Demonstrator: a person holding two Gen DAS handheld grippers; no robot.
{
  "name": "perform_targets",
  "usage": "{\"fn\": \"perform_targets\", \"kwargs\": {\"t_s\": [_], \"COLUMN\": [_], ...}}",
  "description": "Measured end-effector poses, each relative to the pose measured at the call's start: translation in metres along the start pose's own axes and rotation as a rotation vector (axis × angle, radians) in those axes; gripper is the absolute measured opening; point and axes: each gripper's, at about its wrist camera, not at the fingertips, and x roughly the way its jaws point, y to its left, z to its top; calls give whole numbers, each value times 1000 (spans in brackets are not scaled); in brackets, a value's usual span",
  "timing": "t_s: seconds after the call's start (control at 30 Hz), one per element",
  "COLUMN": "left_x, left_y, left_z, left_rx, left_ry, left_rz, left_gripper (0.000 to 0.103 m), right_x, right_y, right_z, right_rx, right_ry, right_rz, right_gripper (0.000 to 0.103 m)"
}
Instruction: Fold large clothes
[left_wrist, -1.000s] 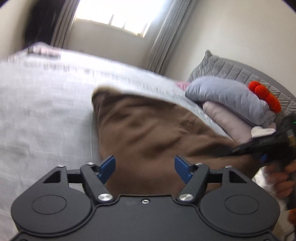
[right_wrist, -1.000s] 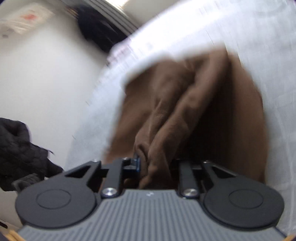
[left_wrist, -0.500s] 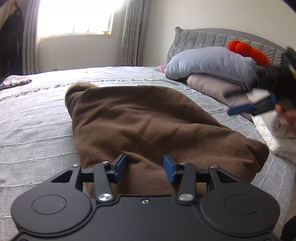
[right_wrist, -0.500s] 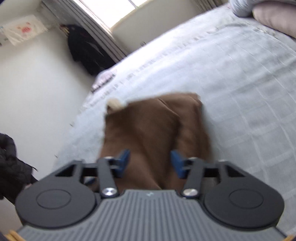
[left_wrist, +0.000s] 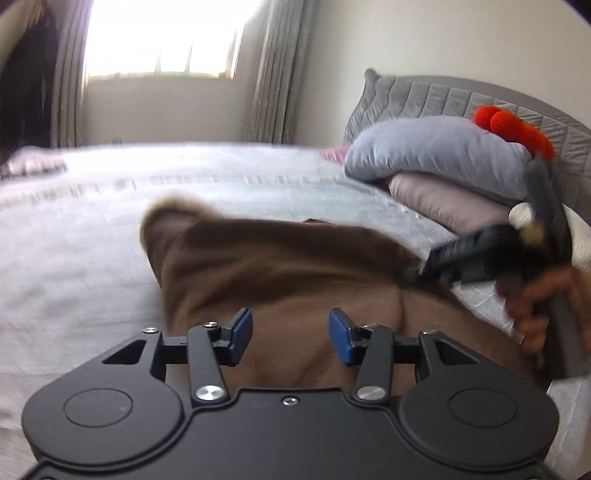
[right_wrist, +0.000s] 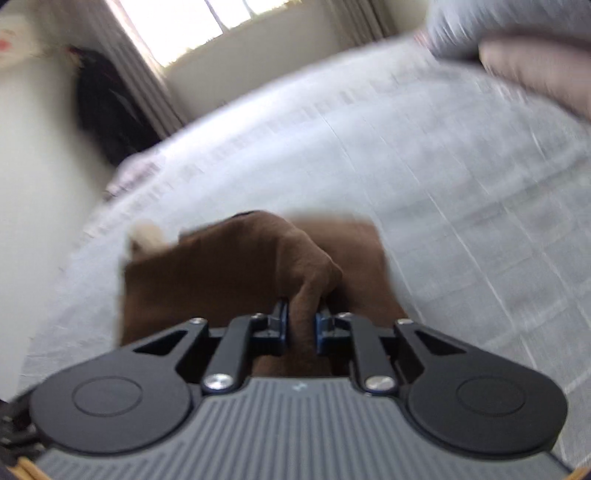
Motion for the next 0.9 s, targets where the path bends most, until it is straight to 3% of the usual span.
{"fn": "perform_targets", "kwargs": {"t_s": [0.13,0.17,0.2,0.33,0.4,0.5,0.6,0.77,0.9], "left_x": [11,11,12,28,45,75,105,150,160], "left_y": [-8,-5,-1,8,8,7,12,23,21], "left_z": [-8,-4,2,27,38,50,57,54,55], "left_rx": [86,83,74,70,55,73,105,145,185], "left_ry": [5,6,8,-30,-33,-34,-5,27,43], "left_rz": [30,26,23,57,54,95,147,169,195], "left_gripper": [47,47,47,45,45,45,45,48,48], "right_x": [-10,-20,-35,-68,-68,-35,10,55,64], "right_y": [-2,3,7,31,51,66,52,14,13], "right_z": [-9,-7,-4,5,4,0,-2,-9,-9], "right_rx": [-53,-68,-81,-135,-171,-233,-226,-132,-126], "right_ry": [-40,-68,-115,-244,-263,-242,-209,-173,-160], "right_rz": [-9,-36,-66,-16,20,8,-103,-144,-153], "right_gripper": [43,52,53,53,43,35,27,29,31]}}
